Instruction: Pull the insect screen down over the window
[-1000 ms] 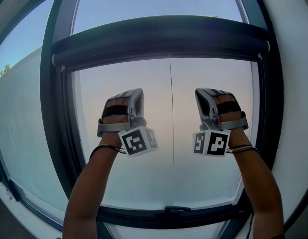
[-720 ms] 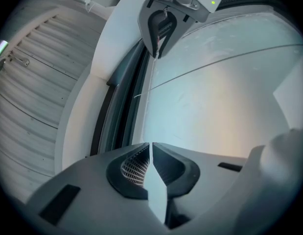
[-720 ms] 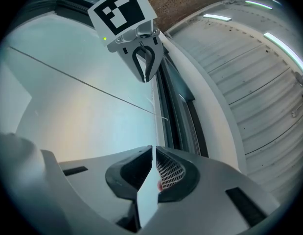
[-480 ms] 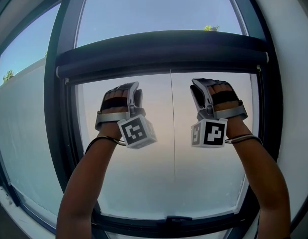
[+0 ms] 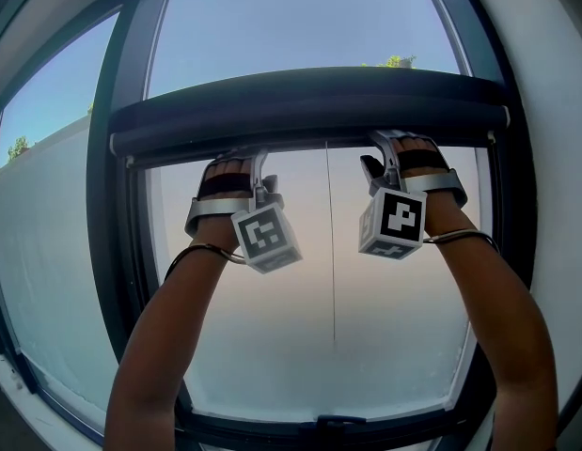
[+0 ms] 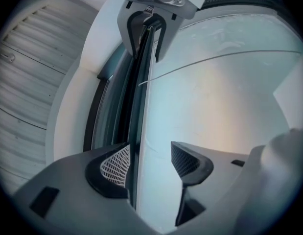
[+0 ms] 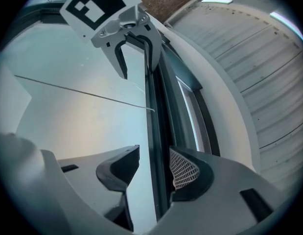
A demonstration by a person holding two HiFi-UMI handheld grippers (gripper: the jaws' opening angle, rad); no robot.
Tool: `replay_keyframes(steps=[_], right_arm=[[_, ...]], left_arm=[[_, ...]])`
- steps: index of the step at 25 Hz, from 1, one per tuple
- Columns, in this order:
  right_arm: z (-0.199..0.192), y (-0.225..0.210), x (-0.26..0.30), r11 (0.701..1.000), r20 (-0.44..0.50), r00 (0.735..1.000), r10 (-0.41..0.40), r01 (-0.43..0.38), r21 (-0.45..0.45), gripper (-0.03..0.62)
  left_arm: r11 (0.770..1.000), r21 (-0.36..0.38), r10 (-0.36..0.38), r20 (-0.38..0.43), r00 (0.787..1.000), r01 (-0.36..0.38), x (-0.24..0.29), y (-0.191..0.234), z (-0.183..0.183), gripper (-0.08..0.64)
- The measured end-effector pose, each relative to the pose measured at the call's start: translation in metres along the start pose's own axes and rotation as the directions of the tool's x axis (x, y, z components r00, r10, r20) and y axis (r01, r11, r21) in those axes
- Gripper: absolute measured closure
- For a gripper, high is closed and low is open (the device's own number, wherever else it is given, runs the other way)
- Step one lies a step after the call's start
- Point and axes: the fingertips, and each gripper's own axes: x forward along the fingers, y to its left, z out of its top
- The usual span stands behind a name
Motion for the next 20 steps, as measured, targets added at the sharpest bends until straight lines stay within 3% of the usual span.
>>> replay_keyframes(steps=[9, 18, 20], right_arm=[[-0.018, 0.009, 0.014, 0.994, -0.066, 0.992, 0.104, -0.105, -0.01, 0.403], [-0.023, 0.014, 0.018, 0.99, -0.093, 0.989, 0.111, -0.118, -0.073, 0.403], [-0.022, 0.012, 0.018, 0.992, -0.088, 0.991, 0.098, -0.105, -0.075, 0.403]], left_arm=[[1.0, -0.01, 0.007, -0.01, 1.0, -0.007, 0.003, 0.012, -0.006, 0.311], [1.0, -0.002, -0.016, -0.035, 0.999, 0.016, 0.019, 0.011, -0.014, 0.309], [0.999, -0.029, -0.037, -0.039, 0.999, 0.036, 0.018, 0.011, -0.013, 0.305]])
